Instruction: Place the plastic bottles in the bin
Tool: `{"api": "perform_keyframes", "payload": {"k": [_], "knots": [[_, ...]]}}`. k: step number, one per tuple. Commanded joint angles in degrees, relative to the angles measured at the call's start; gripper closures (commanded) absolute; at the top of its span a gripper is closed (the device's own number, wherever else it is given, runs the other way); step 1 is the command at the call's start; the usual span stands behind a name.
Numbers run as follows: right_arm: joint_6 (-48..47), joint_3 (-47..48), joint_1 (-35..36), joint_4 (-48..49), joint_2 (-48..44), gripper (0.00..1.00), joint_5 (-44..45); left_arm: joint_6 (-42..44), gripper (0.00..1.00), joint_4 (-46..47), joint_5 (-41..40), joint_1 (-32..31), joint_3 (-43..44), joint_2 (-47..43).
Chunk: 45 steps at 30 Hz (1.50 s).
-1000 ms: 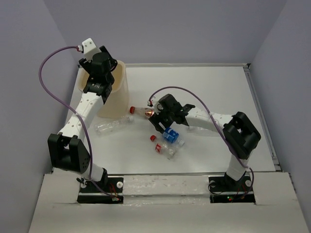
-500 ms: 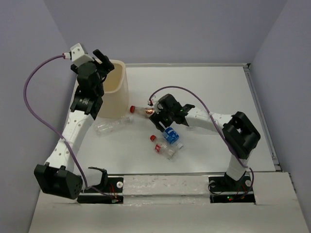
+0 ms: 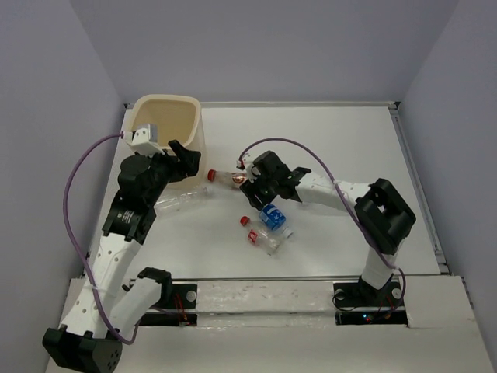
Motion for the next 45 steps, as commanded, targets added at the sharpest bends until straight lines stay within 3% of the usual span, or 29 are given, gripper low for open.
{"api": "perform_keyframes", "payload": {"k": [1,7,10,14,21,31,36,40,45], "knots": [[1.7,-0.36,0.16,1.53,1.96,0.38,-2.98,1.07,0.15,-4.16,7.6,-0.24,-2.16,-4.88],[2.76,-1.68,0.16,1.53,1.53,0.4,-1.14,3.71,0.15,-5.05,11.03,-0.24,-4.44,-8.74],[2.67,-1.33,0.16,0.66,1.7,0.26,-2.36,4.76,0.15,-2.42,13.76,-0.24,-7.07,-10.5],[3.1,0.34,0.16,-1.28,3.89,0.23,-2.11,5.64,0.15,-0.3,13.15,-0.24,-10.33,-11.65],[3.72,0.17,0.16,-1.9,0.67,0.49,2.28,6.52,0.15,-2.06,6.39,-3.4,-9.72,-13.14],[3.28,3.05,0.16,-3.04,-11.56,0.6,7.04,5.38,0.15,-2.23,5.07,-6.21,-10.16,-14.63],[4.07,14.9,0.16,-1.64,-10.44,0.61,2.65,4.24,0.15,-4.78,-2.57,-6.48,-9.02,-15.25],[7.58,32.39,0.16,4.95,-4.29,0.61,-1.31,2.4,0.16,-7.32,-7.84,-6.57,-8.84,-15.16],[12.41,48.98,0.16,17.14,6.33,0.62,-5.26,-12.77,0.18,-15.39,-24.26,-6.57,-9.19,-14.73]]}}
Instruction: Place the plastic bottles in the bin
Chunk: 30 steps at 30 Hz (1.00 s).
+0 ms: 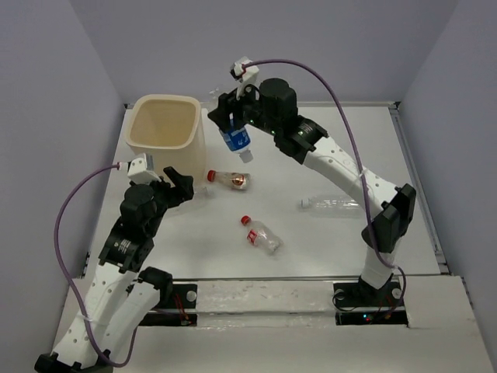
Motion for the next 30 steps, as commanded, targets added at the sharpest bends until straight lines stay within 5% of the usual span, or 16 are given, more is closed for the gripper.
{"api": "perform_keyframes", "payload": {"k": [1,6,10,15,20,23,24,26,30], "knots": [[5.4,14.75,0.16,15.09,8.78,0.62,-5.18,-14.05,0.17,-6.87,-15.31,-0.14,1.0,-0.23],[10.84,27.15,0.16,28.61,17.57,0.63,-7.38,-23.19,0.14,-5.91,-11.21,-0.14,-4.97,-1.03],[14.63,32.31,0.69,49.69,25.56,0.65,-5.73,-28.91,0.14,-1.35,-6.54,-0.14,-10.5,-0.15],[14.99,50.61,0.69,51.49,43.48,0.65,1.23,-32.08,0.07,3.23,-5.64,-0.05,-17.46,-1.37],[15.26,41.68,0.69,53.34,42.81,0.66,2.9,-33.49,0.01,1.83,-9.25,-0.14,-18.87,-3.39],[13.41,41.58,1.22,48.17,42.02,0.36,-1.66,-35.6,0.01,-0.45,-11.27,-0.14,-19.05,-3.31],[11.84,41.32,1.22,46.41,41.23,0.19,-2.89,-36.73,0.01,-2.02,-12.92,-0.14,-18.96,-3.05],[9.47,40.44,1.83,40.79,38.17,0.08,-7.37,-38.49,0.01,-3.88,-15.91,-0.14,-18.35,-2.0],[5.94,31.76,2.36,39.28,29.64,0.02,-11.15,-42.01,0.01,-4.33,-18.38,-0.14,-18.95,0.29]]}}
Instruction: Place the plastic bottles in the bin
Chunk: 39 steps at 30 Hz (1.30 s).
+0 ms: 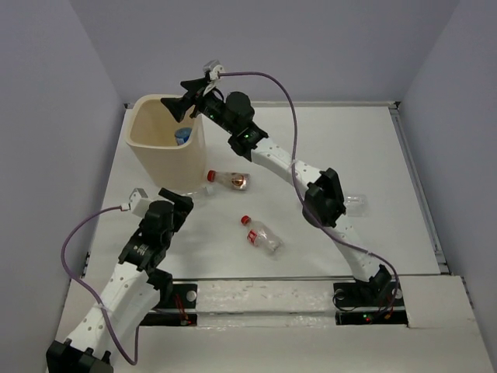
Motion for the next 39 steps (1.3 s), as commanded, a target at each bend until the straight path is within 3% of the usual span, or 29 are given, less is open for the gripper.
{"api": "perform_keyframes", "payload": {"k": [1,3,10,14,18,29,34,39], "knots": [[-4.47,-8.85,1.51,-0.65,-14.01,0.01,-7.68,-6.6,0.01,-0.04,-6.52,-0.14,-0.62,3.09],[-4.64,-15.02,1.51,-0.48,-20.78,0.01,-9.79,-8.89,0.01,0.49,-8.11,-0.05,-0.98,4.41],[-6.74,-52.98,1.51,3.47,-42.66,0.01,-16.22,-15.05,0.01,5.94,-16.62,-0.05,-3.08,7.05],[-6.84,-72.38,1.51,2.07,-55.5,0.02,-11.05,-16.37,0.01,10.5,-20.58,-0.05,-4.31,8.72],[-5.44,-83.48,1.51,-0.3,-63.92,0.03,-7.17,-16.99,0.01,12.98,-22.95,0.04,-2.92,13.72],[-1.83,-101.09,1.51,-15.22,-73.27,0.04,-5.14,-14.8,0.01,18.49,-24.36,1.18,-0.45,26.02],[-2.27,-101.01,2.04,-25.42,-69.16,0.03,-4.71,-12.77,0.01,22.81,-24.54,2.05,0.6,33.48],[-1.3,-100.31,2.56,-26.94,-64.15,0.02,-3.91,-12.51,0.04,21.41,-22.96,2.76,3.94,40.53]]}}
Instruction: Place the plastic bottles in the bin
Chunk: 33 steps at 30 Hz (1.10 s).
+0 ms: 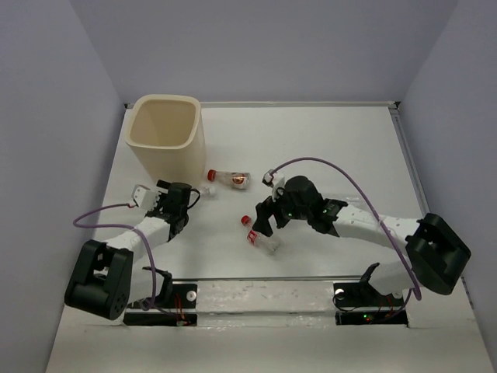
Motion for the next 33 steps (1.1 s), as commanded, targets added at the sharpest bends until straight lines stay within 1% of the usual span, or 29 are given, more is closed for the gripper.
{"api": "perform_keyframes", "payload": {"k": [1,3,4,7,8,9,10,11,12,13,14,15,16,17,18,19,21,22,25,26,27,29,31,33], "knots": [[0.64,2.24,1.73,-6.77,4.47,0.02,1.42,1.66,0.1,-0.07,-2.37,0.49,3.07,5.01],[0.47,3.22,2.61,-7.5,7.02,0.02,2.29,2.53,0.18,0.19,-2.11,0.49,3.07,5.29],[0.03,3.83,2.61,-7.85,7.9,0.03,2.73,3.41,0.26,0.71,-2.1,0.49,2.81,4.94],[-0.06,5.15,4.02,-9.78,11.85,0.03,4.84,4.82,0.38,1.5,-2.28,0.49,1.76,3.89],[-0.06,5.68,4.8,-10.05,12.56,0.03,5.46,5.26,0.44,1.6,-2.37,0.49,1.58,3.1],[0.37,5.68,5.33,-10.31,13.44,0.04,6.07,6.05,0.48,1.68,-2.46,0.49,0.97,2.57],[0.64,5.68,5.34,-10.31,13.62,0.07,6.6,6.4,0.55,1.68,-2.28,0.49,0.7,1.78],[0.99,5.51,5.34,-10.31,13.71,0.1,6.87,6.75,0.6,1.68,-2.11,0.49,0.35,1.25],[1.17,5.42,5.95,-10.14,13.63,0.15,7.04,8.15,0.64,1.77,-1.06,0.49,0.0,0.81],[1.69,5.16,5.95,-9.96,13.36,0.2,7.57,9.29,0.71,2.21,-0.27,0.49,-0.53,-0.41],[1.61,5.16,5.95,-9.96,13.01,0.3,7.57,10.18,0.72,2.3,0.26,0.4,-0.88,-0.95],[1.61,5.07,5.95,-9.96,12.75,0.49,7.92,10.97,0.73,2.39,1.4,0.14,-1.49,-1.56],[1.61,4.98,5.95,-9.96,12.31,0.55,8.18,11.41,0.77,2.39,1.85,-0.13,-1.85,-3.05],[1.7,4.98,5.95,-9.96,11.17,0.57,8.54,12.11,0.78,2.3,2.29,-0.56,-2.02,-3.93],[1.7,4.98,5.95,-10.14,10.47,0.61,8.54,13.16,0.79,2.3,2.99,-0.92,-2.2,-4.9],[1.78,4.98,5.95,-10.4,9.59,0.65,8.54,16.91,0.85,2.04,5.43,-1.7,-1.85,-7.26],[1.87,4.8,5.95,-10.84,7.14,0.7,9.06,19.23,0.86,1.43,6.07,-3.81,-1.41,-9.9],[2.05,4.54,5.95,-11.45,6.34,0.7,9.41,20.54,0.86,-0.15,5.81,-6.26,-0.8,-12.87],[1.96,4.1,5.95,-12.68,2.4,0.71,10.47,22.22,0.86,-2.79,5.71,-9.26,1.13,-17.99],[1.7,4.01,5.95,-13.73,1.16,0.71,12.47,23.36,0.86,-4.28,5.98,-10.14,1.75,-21.92],[1.61,4.01,5.95,-14.18,-1.38,0.71,13.54,24.24,0.86,-4.64,7.11,-11.28,2.45,-23.96],[1.0,4.71,5.95,-15.4,-4.03,0.72,15.3,26.08,0.86,-4.64,8.17,-11.9,5.17,-29.13],[0.47,5.5,5.95,-16.02,-7.37,0.75,15.83,28.72,0.86,-4.64,9.06,-12.08,9.56,-32.22],[0.29,6.9,5.95,-16.03,-8.78,0.76,15.83,31.44,0.86,-4.64,9.32,-12.17,13.51,-32.59]]}}
